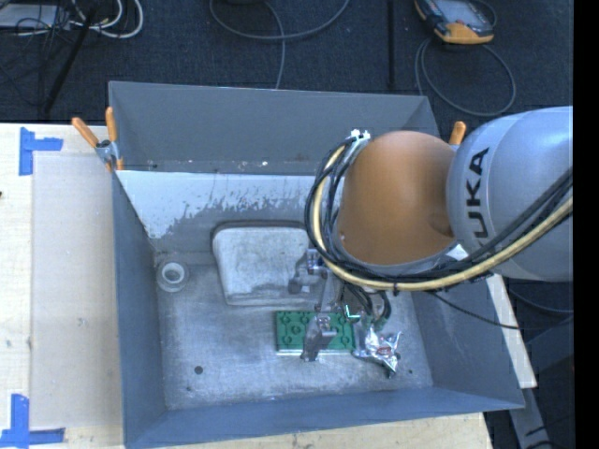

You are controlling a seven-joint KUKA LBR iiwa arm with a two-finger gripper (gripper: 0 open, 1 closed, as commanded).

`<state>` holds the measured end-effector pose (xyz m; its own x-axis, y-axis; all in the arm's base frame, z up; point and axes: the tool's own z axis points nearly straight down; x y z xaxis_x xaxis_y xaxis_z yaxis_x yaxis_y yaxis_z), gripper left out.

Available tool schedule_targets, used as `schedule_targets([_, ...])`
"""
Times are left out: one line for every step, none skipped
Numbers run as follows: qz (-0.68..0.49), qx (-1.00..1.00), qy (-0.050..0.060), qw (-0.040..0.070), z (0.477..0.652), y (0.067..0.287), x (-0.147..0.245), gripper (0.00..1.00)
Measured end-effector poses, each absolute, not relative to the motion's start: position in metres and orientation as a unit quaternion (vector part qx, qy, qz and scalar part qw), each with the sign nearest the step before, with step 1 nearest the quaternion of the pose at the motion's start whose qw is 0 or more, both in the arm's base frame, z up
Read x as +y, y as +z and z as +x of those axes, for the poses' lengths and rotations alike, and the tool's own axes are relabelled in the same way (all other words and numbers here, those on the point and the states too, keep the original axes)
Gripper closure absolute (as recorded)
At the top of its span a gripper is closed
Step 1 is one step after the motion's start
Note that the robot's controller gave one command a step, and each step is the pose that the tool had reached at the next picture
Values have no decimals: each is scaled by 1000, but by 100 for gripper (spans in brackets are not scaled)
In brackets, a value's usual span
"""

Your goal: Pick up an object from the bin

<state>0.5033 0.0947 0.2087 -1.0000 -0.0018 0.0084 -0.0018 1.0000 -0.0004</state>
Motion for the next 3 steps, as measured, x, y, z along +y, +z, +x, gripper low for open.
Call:
schedule_targets([2,-1000,-1,-4,512,83,41,0])
schedule_targets([0,-1000,-1,0,511,81,40,100])
schedule_targets([-8,-1000,0,-4,525,209,35,100])
